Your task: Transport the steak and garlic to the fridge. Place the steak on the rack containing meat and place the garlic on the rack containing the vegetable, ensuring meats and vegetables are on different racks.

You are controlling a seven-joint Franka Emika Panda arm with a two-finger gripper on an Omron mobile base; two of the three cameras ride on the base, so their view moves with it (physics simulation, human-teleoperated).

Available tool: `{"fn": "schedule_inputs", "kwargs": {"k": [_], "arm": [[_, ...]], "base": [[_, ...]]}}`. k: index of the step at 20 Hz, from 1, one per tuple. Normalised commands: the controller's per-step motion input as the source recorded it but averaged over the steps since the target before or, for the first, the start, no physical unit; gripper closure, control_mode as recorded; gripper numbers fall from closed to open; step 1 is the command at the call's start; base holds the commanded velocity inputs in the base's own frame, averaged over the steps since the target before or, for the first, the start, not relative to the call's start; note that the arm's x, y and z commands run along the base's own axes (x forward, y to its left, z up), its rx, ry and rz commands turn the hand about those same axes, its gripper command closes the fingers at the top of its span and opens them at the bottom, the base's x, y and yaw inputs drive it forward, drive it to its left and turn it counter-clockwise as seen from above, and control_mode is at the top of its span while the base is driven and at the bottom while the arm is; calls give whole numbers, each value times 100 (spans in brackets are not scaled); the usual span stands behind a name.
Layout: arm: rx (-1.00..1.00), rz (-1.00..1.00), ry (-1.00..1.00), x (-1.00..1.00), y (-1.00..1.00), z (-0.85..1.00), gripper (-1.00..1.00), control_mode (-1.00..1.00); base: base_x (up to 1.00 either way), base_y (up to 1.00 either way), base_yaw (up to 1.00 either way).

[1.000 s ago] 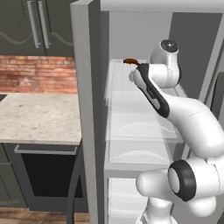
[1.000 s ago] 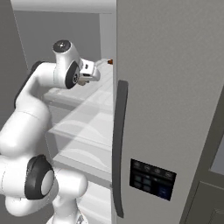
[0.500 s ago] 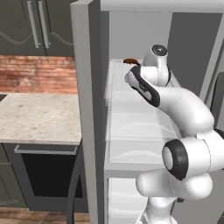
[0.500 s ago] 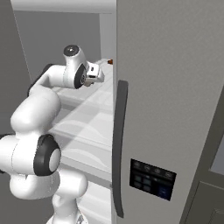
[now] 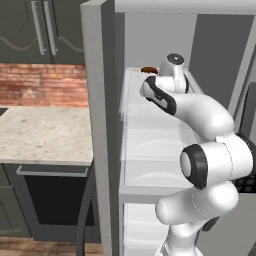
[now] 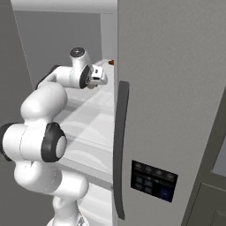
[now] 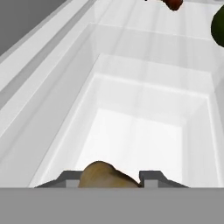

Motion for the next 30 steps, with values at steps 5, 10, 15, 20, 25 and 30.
{"fn": "schedule_inputs", "kwargs": {"k": [5, 10, 15, 20, 25, 30], "arm": [[0, 0, 0, 26, 0, -12, 100, -100], [0, 0, 0, 29, 0, -18, 100, -100], [0, 0, 0, 38, 10, -26, 100, -100], [1, 0, 0, 11, 46, -24, 100, -100], [3, 0, 1, 7, 37, -21, 100, -100], [6, 0, 1, 0, -2, -27, -100, -100]], "base": [[0, 0, 0], [0, 0, 0], [0, 0, 0], [0, 0, 0], [0, 0, 0], [0, 0, 0]]}}
